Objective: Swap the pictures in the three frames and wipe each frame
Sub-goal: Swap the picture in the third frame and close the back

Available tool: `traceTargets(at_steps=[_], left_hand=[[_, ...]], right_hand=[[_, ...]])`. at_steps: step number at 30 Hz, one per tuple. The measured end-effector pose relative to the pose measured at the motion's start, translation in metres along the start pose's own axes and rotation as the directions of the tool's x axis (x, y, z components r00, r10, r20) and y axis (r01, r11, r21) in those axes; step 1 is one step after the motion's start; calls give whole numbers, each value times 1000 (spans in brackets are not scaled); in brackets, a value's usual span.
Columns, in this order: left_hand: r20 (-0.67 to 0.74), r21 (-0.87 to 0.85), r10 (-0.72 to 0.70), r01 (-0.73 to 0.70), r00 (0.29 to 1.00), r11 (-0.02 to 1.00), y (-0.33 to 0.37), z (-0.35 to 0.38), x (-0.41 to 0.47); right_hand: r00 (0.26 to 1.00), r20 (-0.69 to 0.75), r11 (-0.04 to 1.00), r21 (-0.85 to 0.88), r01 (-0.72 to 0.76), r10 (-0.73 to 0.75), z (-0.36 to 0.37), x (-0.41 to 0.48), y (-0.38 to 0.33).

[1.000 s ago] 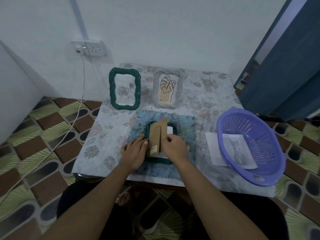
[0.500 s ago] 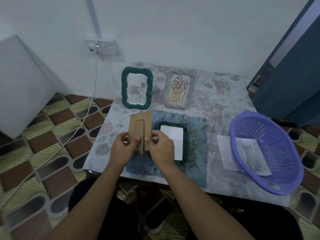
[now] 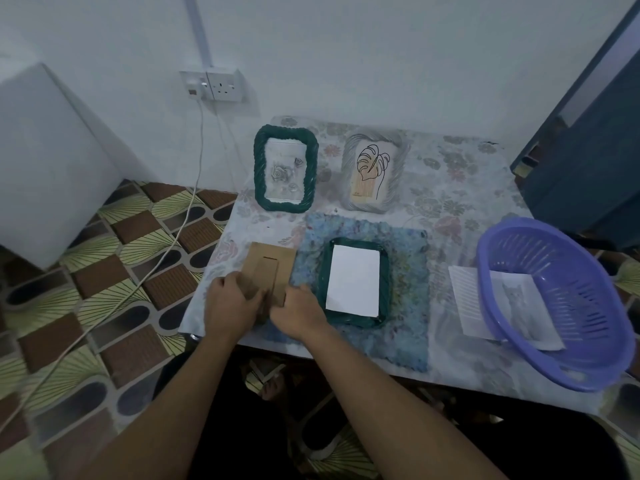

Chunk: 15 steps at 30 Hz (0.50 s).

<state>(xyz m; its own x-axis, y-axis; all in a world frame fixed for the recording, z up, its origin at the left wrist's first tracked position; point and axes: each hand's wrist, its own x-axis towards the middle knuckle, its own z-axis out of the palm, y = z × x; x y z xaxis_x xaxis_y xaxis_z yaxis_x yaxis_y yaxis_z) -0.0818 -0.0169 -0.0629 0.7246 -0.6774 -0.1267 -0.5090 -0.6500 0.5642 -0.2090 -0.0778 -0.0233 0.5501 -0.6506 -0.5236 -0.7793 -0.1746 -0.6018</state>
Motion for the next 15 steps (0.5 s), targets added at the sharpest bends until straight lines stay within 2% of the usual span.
traceTargets(at_steps=[4,7,10,13,15], left_hand=[[-15,224,39,-35,999,974,5,-1,-6],[-25,344,50,-38,998,938,10,-1,-9],[-53,429,142,-105,988,897,22,-3,-13],[-25,447,220,-186,975,875,42,-4,-16],[5,351,325,-306,946,885,55,0,-19]], right_hand=[[999,1,998,-52,39,-39,0,2,3],[999,7,999,19,50,-50,-6,1,5],[997,-30,991,106,77,-75,-16,-5,9],[982,-147,974,177,144,-119,-32,-14,18],[960,-241,951,233,203,-146,-43,-21,26]])
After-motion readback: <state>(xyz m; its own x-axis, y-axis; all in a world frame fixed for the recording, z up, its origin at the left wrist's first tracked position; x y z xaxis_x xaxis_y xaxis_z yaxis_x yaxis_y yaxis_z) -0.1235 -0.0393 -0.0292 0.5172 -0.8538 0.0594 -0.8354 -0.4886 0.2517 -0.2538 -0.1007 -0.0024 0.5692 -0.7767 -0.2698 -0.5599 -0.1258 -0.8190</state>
